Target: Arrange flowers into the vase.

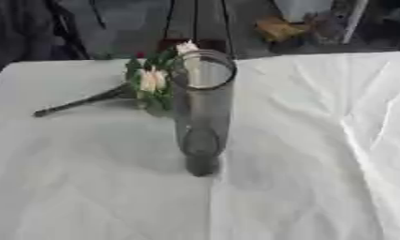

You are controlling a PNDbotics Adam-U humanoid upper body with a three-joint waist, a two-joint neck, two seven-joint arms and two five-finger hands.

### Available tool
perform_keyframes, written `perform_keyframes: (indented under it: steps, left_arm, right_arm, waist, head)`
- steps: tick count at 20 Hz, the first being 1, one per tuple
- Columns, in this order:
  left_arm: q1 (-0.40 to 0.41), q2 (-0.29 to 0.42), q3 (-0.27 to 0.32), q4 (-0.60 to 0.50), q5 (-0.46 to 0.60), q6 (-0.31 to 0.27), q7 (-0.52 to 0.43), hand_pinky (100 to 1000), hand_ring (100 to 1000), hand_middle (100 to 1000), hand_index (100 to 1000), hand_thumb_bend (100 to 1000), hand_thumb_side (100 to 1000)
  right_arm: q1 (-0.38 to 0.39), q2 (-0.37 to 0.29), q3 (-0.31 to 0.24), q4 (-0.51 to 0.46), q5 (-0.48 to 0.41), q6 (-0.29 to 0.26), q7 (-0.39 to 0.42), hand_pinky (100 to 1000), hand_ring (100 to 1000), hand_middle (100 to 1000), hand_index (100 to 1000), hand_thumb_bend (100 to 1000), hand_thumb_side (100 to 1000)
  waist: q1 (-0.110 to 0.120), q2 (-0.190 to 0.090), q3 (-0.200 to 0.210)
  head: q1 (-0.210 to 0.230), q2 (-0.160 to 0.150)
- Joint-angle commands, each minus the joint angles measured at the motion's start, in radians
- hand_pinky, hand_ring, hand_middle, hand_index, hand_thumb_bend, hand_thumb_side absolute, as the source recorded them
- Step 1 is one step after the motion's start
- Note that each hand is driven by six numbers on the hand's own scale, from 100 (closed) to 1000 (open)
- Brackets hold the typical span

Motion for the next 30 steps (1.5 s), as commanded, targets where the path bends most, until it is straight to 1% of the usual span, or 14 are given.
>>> perform_keyframes:
  steps: [1, 3, 5, 11, 13, 14, 15, 16, 19, 21, 22, 23, 26, 30]
  left_arm:
    - [-0.005, 0.018, 0.004, -0.021, -0.007, 0.007, 0.002, 673, 706, 766, 831, 591, 774]
    - [-0.004, 0.019, 0.004, -0.021, -0.009, 0.009, 0.001, 673, 707, 767, 831, 593, 775]
    - [-0.004, 0.020, 0.003, -0.021, -0.012, 0.011, -0.001, 674, 710, 769, 831, 564, 774]
    - [-0.003, 0.031, 0.004, -0.011, -0.035, 0.027, -0.014, 675, 710, 771, 834, 578, 774]
    - [-0.009, 0.054, 0.004, 0.012, -0.081, 0.057, -0.031, 676, 708, 763, 835, 574, 754]
    - [-0.014, 0.067, 0.003, 0.025, -0.110, 0.075, -0.041, 673, 703, 744, 827, 568, 716]
    - [-0.024, 0.088, 0.001, 0.046, -0.147, 0.099, -0.054, 672, 702, 742, 825, 571, 707]
    - [-0.035, 0.109, -0.004, 0.071, -0.187, 0.125, -0.070, 665, 697, 736, 818, 539, 661]
    - [-0.087, 0.176, -0.034, 0.158, -0.322, 0.190, -0.144, 668, 690, 725, 810, 521, 593]
    - [-0.135, 0.208, -0.065, 0.221, -0.396, 0.212, -0.217, 667, 679, 712, 803, 500, 545]
    - [-0.160, 0.220, -0.080, 0.252, -0.427, 0.216, -0.253, 667, 675, 707, 802, 499, 500]
    - [-0.192, 0.232, -0.099, 0.288, -0.462, 0.219, -0.292, 661, 665, 699, 795, 495, 473]
    - [-0.292, 0.237, -0.152, 0.396, -0.568, 0.213, -0.372, 655, 645, 675, 774, 416, 353]
    - [-0.427, 0.191, -0.225, 0.552, -0.723, 0.175, -0.495, 670, 650, 670, 770, 358, 290]
  right_arm:
    - [-0.007, -0.021, -0.008, -0.022, -0.005, 0.000, -0.003, 665, 724, 744, 827, 100, 686]
    - [-0.006, -0.021, -0.008, -0.022, -0.006, 0.000, -0.002, 665, 724, 744, 827, 100, 685]
    - [-0.005, -0.021, -0.010, -0.022, -0.008, -0.002, -0.003, 664, 723, 744, 827, 100, 685]
    - [-0.002, -0.022, -0.010, -0.022, -0.011, -0.003, 0.001, 663, 722, 742, 836, 100, 677]
    - [-0.002, -0.022, -0.010, -0.022, -0.011, -0.003, 0.004, 663, 722, 742, 837, 100, 676]
    - [-0.001, -0.022, -0.010, -0.022, -0.011, -0.003, 0.005, 663, 721, 742, 837, 100, 676]
    - [-0.001, -0.023, -0.009, -0.022, -0.011, -0.002, 0.006, 663, 721, 742, 837, 100, 676]
    - [0.000, -0.023, -0.009, -0.022, -0.011, -0.001, 0.007, 663, 721, 746, 837, 100, 676]
    - [0.000, -0.023, -0.007, -0.022, -0.013, -0.001, 0.010, 663, 721, 746, 837, 100, 676]
    - [0.001, -0.023, -0.005, -0.022, -0.014, 0.000, 0.013, 663, 721, 746, 837, 100, 676]
    - [0.001, -0.024, -0.005, -0.022, -0.015, 0.000, 0.014, 661, 718, 744, 835, 100, 676]
    - [0.001, -0.024, -0.004, -0.022, -0.015, 0.002, 0.015, 661, 718, 744, 835, 100, 676]
    - [-0.001, -0.025, 0.000, -0.022, -0.015, 0.004, 0.019, 661, 717, 744, 835, 100, 677]
    - [-0.004, -0.025, 0.005, -0.022, -0.019, 0.004, 0.027, 662, 718, 744, 836, 100, 678]
  waist:
    - [-0.001, -0.014, 0.001]
    - [-0.001, -0.017, 0.001]
    - [-0.001, -0.018, 0.002]
    - [-0.002, -0.023, 0.004]
    - [-0.003, -0.026, 0.004]
    - [-0.003, -0.027, 0.004]
    - [-0.003, -0.028, 0.003]
    - [-0.003, -0.030, 0.002]
    - [-0.001, -0.035, -0.005]
    - [0.000, -0.038, -0.010]
    - [0.000, -0.039, -0.012]
    - [0.001, -0.041, -0.016]
    - [0.002, -0.045, -0.027]
    - [0.005, -0.050, -0.047]
  head:
    - [0.000, -0.015]
    - [0.000, -0.014]
    - [-0.001, -0.015]
    - [0.000, -0.017]
    - [0.001, -0.019]
    - [0.002, -0.019]
    - [0.003, -0.018]
    - [0.004, -0.017]
    - [0.009, -0.016]
    - [0.011, -0.013]
    - [0.013, -0.012]
    - [0.016, -0.011]
    - [0.021, -0.006]
    - [0.028, -0.001]
